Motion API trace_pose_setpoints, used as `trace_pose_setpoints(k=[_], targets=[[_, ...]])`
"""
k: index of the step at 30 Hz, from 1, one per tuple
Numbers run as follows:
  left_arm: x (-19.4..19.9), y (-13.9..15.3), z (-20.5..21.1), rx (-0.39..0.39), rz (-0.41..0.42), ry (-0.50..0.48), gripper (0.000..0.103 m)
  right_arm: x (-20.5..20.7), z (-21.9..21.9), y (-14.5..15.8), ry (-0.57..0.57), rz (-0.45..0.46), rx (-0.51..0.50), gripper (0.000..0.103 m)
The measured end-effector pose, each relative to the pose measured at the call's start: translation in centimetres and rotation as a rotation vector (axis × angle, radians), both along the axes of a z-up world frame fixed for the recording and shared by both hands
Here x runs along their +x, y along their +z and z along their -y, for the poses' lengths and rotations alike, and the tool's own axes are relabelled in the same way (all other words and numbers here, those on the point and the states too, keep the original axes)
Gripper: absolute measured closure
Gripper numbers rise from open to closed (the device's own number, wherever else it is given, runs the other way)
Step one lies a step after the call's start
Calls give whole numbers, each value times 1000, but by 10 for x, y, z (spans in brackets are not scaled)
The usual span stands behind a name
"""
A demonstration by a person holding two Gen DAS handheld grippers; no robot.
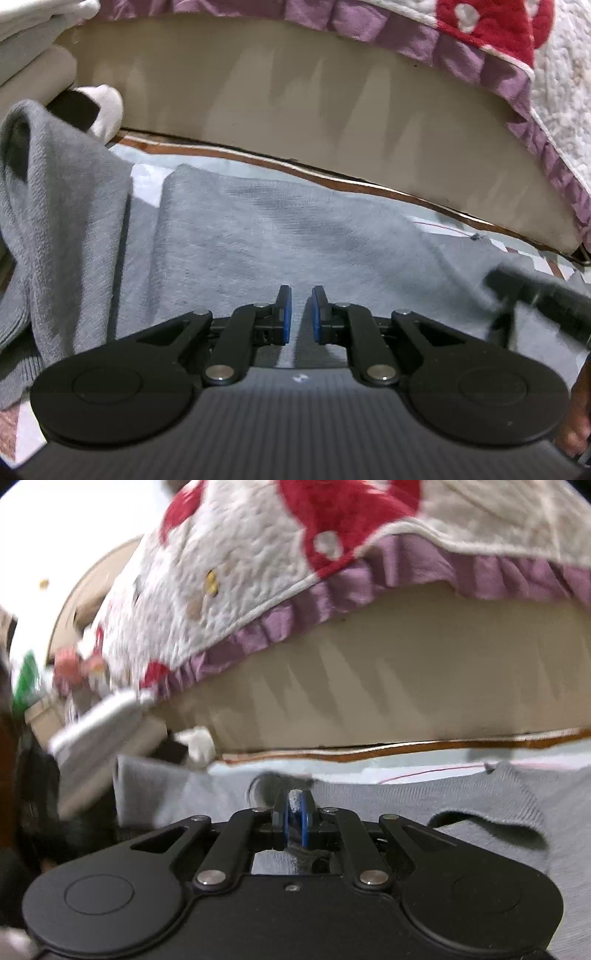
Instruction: Fold clothes
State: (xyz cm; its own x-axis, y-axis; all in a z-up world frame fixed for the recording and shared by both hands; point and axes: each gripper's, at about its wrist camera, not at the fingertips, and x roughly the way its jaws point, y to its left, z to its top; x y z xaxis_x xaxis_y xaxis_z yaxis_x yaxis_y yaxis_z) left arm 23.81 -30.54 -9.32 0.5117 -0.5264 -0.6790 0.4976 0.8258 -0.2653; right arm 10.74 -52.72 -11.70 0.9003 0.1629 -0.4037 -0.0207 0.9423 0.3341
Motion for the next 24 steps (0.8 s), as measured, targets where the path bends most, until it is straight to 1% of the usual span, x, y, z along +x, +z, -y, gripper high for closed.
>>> trace_pose_setpoints(k=[2,4,6,9,11,13,14,16,17,19,20,21,22,24], targets=[[-7,4,4,-4,28,-28,92,-5,-16,-5,45,-29,-104,94],[-12,8,10,-3,64,-65,92,-9,-33,-17,101,-75,-208,94],[-20,12,17,5,111,-116,91,-12,-41,-30,133,-111,-234,94],[-35,18,32,24,181,-213,90,-15,-40,-45,142,-134,-210,94],[-42,20,43,18,190,-294,89,-15,-43,-47,155,-141,-236,94],[-48,16,56,21,164,-349,87,-14,-47,-47,170,-144,-272,94],[-50,14,63,25,152,-373,85,-12,-48,-46,171,-150,-275,93],[-54,6,76,81,133,-348,79,-11,-48,-45,176,-163,-286,93],[-54,1,82,113,138,-323,75,-12,-50,-44,181,-166,-303,92],[-52,-7,89,146,141,-308,69,-16,-57,-43,197,-170,-341,89],[-52,-10,93,163,148,-307,64,-18,-60,-44,206,-169,-361,86],[-53,-12,97,195,170,-305,58,-20,-62,-44,213,-169,-375,85],[-54,-14,101,228,193,-303,56,-21,-62,-44,218,-171,-376,84],[-54,-19,111,298,215,-299,45,-21,-58,-43,231,-182,-354,84]])
